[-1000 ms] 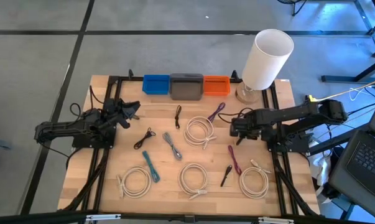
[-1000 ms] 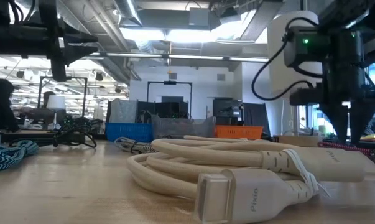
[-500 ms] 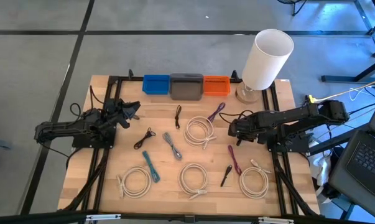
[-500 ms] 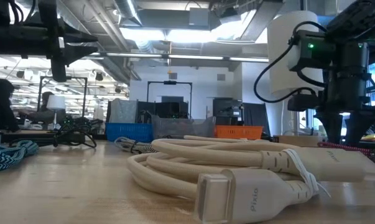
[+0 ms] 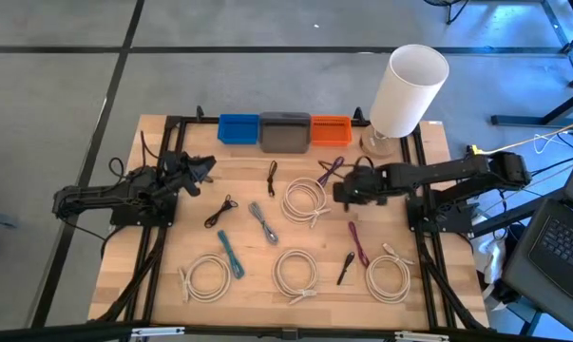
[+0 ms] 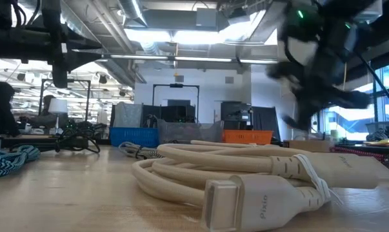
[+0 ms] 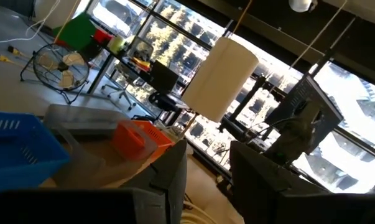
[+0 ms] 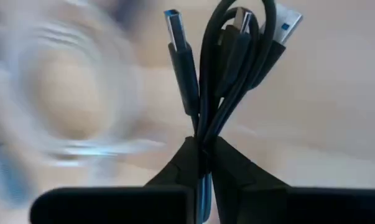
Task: Pick & Place USB Port
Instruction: Put the black charger cable into the orange bin
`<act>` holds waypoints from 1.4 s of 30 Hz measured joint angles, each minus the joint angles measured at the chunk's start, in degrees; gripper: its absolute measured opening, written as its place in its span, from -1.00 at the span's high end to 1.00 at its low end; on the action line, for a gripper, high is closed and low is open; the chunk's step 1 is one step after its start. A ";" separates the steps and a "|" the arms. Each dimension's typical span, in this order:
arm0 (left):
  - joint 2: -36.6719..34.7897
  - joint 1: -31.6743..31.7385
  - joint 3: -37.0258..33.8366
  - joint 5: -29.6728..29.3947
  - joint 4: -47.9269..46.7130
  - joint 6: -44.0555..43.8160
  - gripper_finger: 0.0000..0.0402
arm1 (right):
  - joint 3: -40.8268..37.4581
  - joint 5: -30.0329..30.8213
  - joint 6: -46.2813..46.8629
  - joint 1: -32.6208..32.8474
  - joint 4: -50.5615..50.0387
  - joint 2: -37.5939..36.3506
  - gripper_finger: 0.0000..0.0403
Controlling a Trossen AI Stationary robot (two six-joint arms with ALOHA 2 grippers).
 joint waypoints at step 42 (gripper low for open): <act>0.00 0.00 0.00 -7.70 0.00 -2.51 0.43 | 69.52 8.45 -97.29 -27.63 -29.55 38.46 0.90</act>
